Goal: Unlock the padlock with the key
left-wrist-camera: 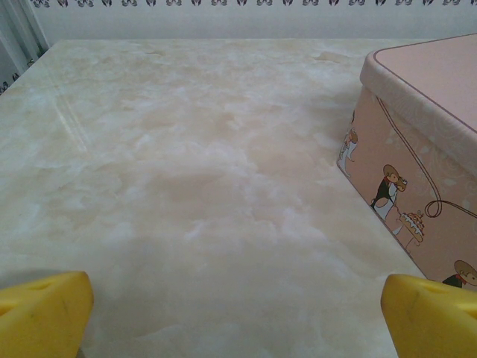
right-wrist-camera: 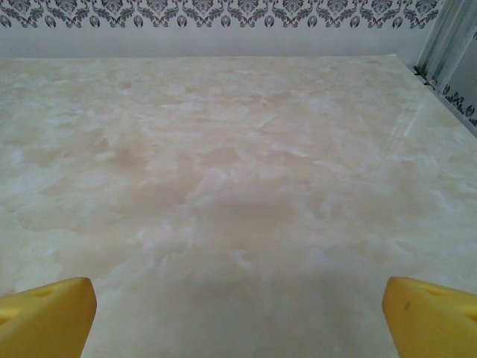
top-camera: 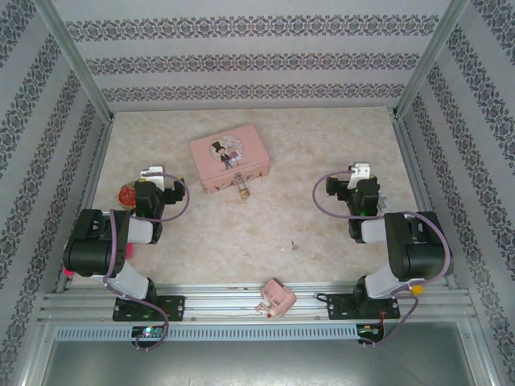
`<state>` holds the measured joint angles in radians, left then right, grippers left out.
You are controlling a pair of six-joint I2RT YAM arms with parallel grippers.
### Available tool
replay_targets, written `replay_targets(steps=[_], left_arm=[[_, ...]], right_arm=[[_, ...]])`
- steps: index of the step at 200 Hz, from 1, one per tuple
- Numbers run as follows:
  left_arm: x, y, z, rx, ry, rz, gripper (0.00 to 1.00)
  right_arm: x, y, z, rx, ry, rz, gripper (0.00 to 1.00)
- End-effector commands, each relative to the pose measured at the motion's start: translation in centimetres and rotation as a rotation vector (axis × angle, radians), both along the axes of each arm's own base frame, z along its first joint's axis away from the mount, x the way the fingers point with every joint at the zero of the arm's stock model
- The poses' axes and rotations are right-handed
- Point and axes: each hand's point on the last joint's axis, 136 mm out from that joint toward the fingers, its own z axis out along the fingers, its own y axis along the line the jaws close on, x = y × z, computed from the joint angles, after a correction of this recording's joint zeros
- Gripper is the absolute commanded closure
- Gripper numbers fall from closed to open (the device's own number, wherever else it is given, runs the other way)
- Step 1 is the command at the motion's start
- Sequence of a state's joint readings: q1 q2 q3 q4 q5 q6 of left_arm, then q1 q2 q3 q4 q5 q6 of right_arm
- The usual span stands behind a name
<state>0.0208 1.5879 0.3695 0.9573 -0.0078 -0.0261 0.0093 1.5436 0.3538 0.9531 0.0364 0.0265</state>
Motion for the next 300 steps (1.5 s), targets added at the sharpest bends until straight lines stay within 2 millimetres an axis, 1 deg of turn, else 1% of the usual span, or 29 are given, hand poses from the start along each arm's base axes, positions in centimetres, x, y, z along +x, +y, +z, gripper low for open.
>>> replay_targets(steps=[1, 74, 126, 154, 170, 205, 233, 251, 258, 261, 283, 300], left_arm=[[0.3, -0.4, 0.4, 0.002, -0.017, -0.019, 0.01], [0.3, -0.4, 0.4, 0.001, -0.018, -0.019, 0.01], [0.3, -0.8, 0.5, -0.003, -0.02, -0.041, 0.01], [-0.2, -0.1, 0.6, -0.005, -0.046, 0.001, 0.01], [-0.6, 0.0, 1.0, -0.002, -0.073, 0.005, 0.01], [-1.4, 0.4, 2.9, 0.002, -0.1, 0.033, 0.01], [-1.8, 0.5, 5.3, 0.001, -0.095, 0.042, 0.01], [-2.3, 0.7, 7.4, -0.034, -0.119, 0.067, 0.01], [-2.5, 0.7, 8.3, -0.054, -0.133, 0.071, 0.01], [-2.5, 0.7, 8.6, -0.063, -0.138, 0.073, 0.01], [-3.1, 0.4, 10.3, -0.137, -0.14, 0.09, 0.01], [-3.7, -0.1, 11.4, -0.188, -0.145, 0.091, 0.01]], right_arm=[[0.6, 0.2, 1.3, 0.007, -0.036, -0.002, 0.02], [0.5, 0.2, 1.3, 0.007, -0.038, -0.001, 0.02], [0.4, -0.2, 1.8, 0.007, -0.043, -0.023, 0.02], [0.3, -0.6, 2.3, 0.007, -0.054, -0.048, 0.02], [0.2, -0.8, 2.5, 0.006, -0.051, -0.064, 0.02], [0.2, -1.4, 2.8, 0.003, -0.039, -0.101, 0.02], [0.0, -1.8, 3.4, -0.009, -0.039, -0.134, 0.02], [-0.3, -2.0, 3.9, -0.023, -0.034, -0.162, 0.02], [-0.4, -2.0, 4.5, -0.027, -0.041, -0.171, 0.02], [-0.6, -2.0, 4.3, -0.03, -0.026, -0.172, 0.02], [-1.2, -2.1, 5.0, -0.032, 0.002, -0.197, 0.02], [-1.7, -2.0, 5.4, -0.029, 0.028, -0.208, 0.02]])
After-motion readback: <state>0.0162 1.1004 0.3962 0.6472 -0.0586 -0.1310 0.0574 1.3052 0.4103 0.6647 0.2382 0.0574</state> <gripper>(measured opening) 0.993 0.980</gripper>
